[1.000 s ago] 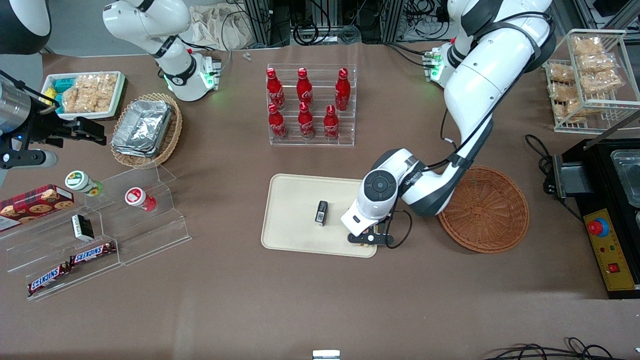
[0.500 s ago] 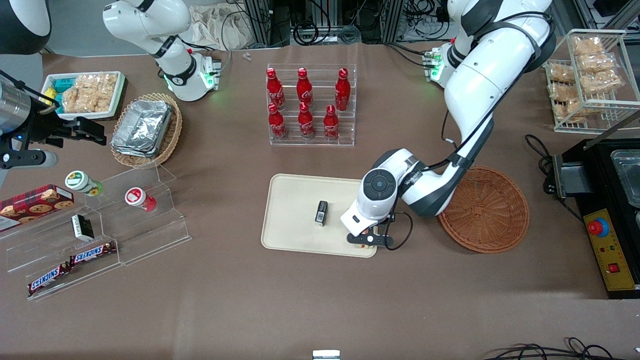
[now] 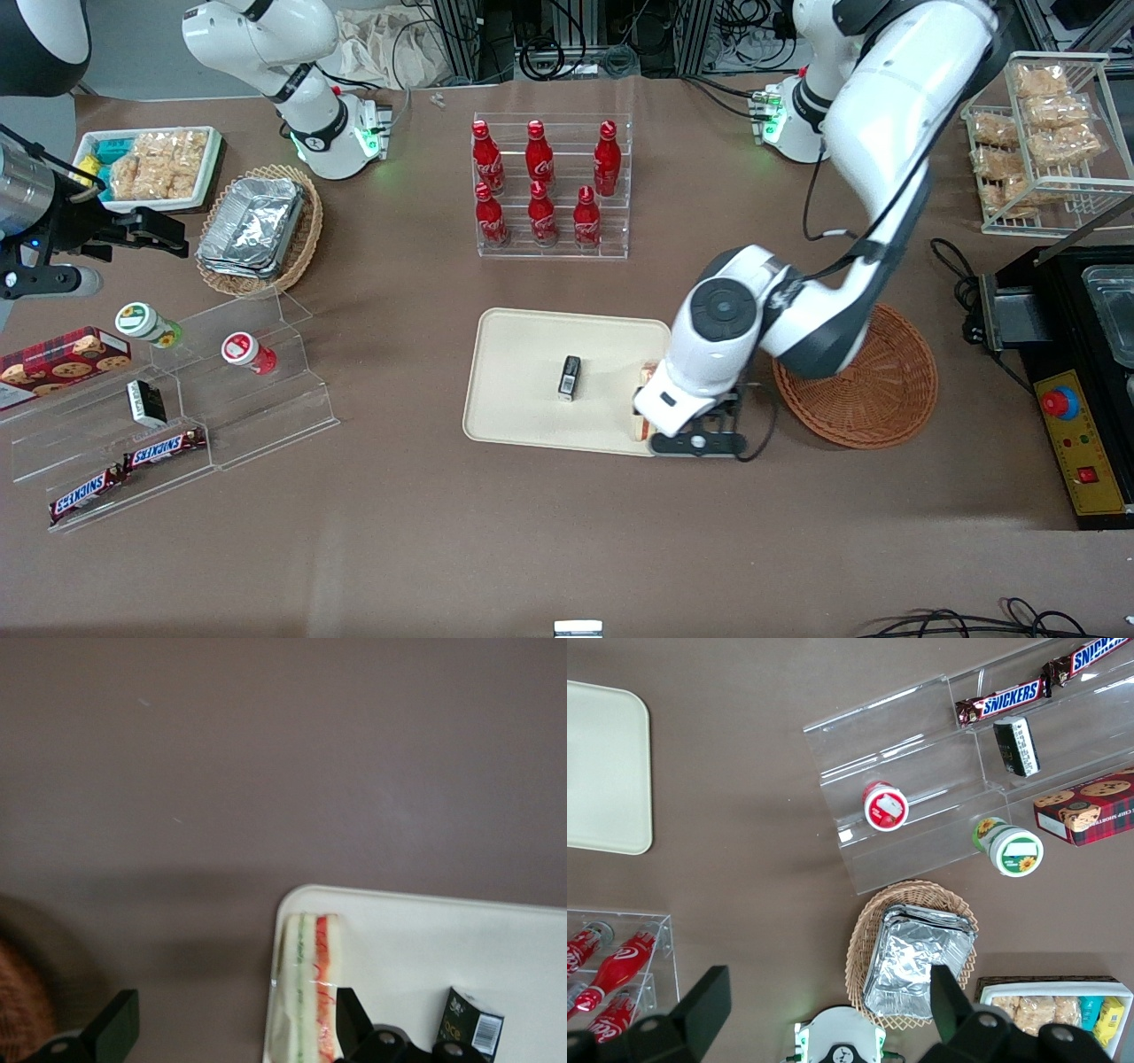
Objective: Place sandwich from basket to tray
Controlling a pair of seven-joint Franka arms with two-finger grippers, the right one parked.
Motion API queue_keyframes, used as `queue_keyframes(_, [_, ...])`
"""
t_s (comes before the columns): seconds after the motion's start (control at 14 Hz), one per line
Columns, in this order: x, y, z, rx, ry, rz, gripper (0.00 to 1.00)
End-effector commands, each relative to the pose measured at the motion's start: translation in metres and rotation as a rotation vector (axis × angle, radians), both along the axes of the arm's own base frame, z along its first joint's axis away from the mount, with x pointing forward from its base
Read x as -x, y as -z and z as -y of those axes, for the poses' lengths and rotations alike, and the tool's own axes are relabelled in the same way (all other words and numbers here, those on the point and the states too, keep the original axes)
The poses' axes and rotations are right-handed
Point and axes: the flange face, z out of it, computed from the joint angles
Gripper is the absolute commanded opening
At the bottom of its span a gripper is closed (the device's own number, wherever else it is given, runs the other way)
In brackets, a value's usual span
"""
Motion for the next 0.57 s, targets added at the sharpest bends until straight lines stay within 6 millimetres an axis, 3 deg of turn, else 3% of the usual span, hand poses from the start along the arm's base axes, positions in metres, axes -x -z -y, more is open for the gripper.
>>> queue_keyframes(0.0, [0.010, -0.064, -0.040, -0.016, 0.016, -0.029, 1.00])
queue_keyframes(0.29, [0.011, -0.126, -0.174, 0.063, 0.173, -0.183, 1.00])
queue_keyframes(0.36, [0.017, -0.133, -0.198, 0.061, 0.200, -0.201, 1.00])
queue_keyframes(0.5, [0.030, -0.138, -0.225, 0.020, 0.208, -0.205, 1.00])
